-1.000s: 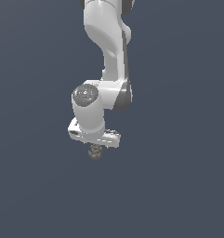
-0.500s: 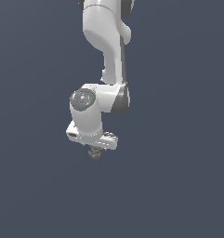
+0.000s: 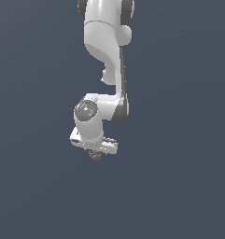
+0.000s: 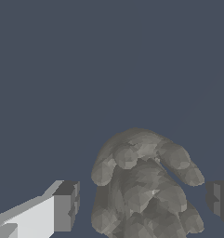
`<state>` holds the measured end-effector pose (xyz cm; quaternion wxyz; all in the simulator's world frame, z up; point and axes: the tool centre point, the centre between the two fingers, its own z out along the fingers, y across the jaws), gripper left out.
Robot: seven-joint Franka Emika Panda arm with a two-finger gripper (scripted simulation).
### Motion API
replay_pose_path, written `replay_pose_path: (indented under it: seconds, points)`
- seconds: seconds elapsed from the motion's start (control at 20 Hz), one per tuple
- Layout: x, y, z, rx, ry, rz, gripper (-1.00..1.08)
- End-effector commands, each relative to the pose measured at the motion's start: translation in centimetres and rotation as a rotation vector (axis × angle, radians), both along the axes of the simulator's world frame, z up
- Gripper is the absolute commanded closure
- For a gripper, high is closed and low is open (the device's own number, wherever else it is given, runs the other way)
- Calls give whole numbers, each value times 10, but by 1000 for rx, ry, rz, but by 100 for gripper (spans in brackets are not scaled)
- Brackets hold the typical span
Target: Pick up the object and move it to a goal position.
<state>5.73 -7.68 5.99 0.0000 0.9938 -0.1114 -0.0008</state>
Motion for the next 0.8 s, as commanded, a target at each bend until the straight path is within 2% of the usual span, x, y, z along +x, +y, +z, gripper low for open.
replay_pose_path:
  seconds: [0.0, 0.15, 0.2, 0.75]
  points:
    - [1, 0, -5, 0, -2, 0, -92]
    - [2, 0, -5, 0, -2, 0, -92]
    - [2, 0, -5, 0, -2, 0, 108]
    - [2, 0, -5, 0, -2, 0, 108]
